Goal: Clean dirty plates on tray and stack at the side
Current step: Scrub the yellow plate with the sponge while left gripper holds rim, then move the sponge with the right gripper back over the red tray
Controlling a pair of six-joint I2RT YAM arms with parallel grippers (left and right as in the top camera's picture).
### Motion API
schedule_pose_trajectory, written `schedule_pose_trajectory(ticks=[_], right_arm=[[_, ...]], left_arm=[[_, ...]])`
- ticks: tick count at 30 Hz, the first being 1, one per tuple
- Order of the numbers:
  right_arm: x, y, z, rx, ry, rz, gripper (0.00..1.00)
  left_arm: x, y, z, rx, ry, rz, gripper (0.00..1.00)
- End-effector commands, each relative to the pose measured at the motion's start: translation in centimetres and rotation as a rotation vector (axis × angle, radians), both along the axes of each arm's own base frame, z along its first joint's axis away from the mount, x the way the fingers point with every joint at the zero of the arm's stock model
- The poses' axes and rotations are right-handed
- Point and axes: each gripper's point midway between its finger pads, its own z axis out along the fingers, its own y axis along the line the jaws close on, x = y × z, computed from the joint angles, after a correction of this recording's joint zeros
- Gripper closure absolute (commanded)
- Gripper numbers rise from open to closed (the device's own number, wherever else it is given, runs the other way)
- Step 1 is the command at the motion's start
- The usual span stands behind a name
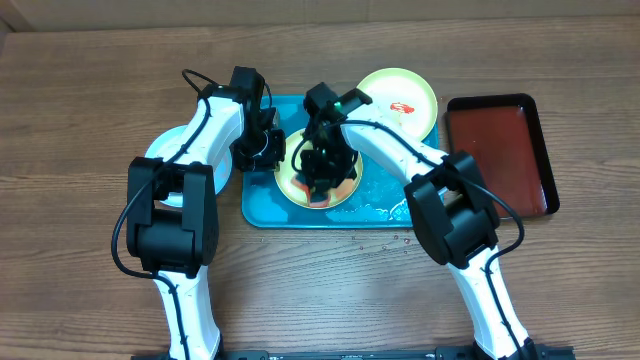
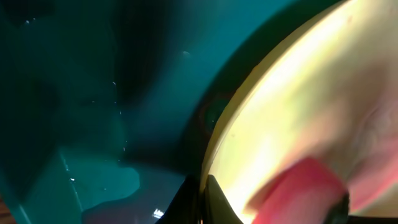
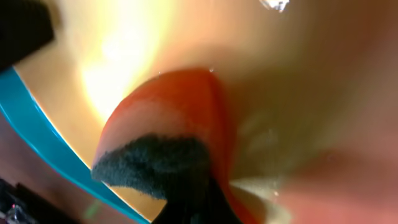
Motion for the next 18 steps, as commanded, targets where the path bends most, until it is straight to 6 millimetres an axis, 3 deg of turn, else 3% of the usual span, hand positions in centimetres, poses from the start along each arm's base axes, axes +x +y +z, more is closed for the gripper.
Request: schedule_pose_trajectory(ticks=[1, 3, 6, 9, 14, 18], right_arm=[[-0.8, -2.2, -1.8, -0.112, 0.006, 0.046, 0.96], [0.1, -4.0, -2.0, -0.227, -0.045, 0.017, 0.96], [2.8, -9.3, -1.0, -0.544, -0.212, -0.078, 0.96], [4.8, -11.9, 0.5, -0.703, -0.337, -0.137, 0.96], [7.4, -13.3, 2.6, -0.798, -0.480, -0.192, 0.96], [8.8, -12.2, 4.2, -0.753, -0.525, -0.224, 0.96]], left_arm=[[0.6, -0.3, 1.3, -0.009, -0.044, -0.006, 0.96], [0.6, -0.3, 1.3, -0.008, -0.044, -0.006, 0.96], [0.6, -0.3, 1.3, -0.008, -0.043, -0.006, 0.96], [0.6, -0.3, 1.3, -0.009, -0.043, -0.006, 0.96], [0.6, -0.3, 1.3, -0.008, -0.044, -0.006, 0.96], [0.6, -0.3, 1.3, -0.008, -0.046, -0.009, 0.96]])
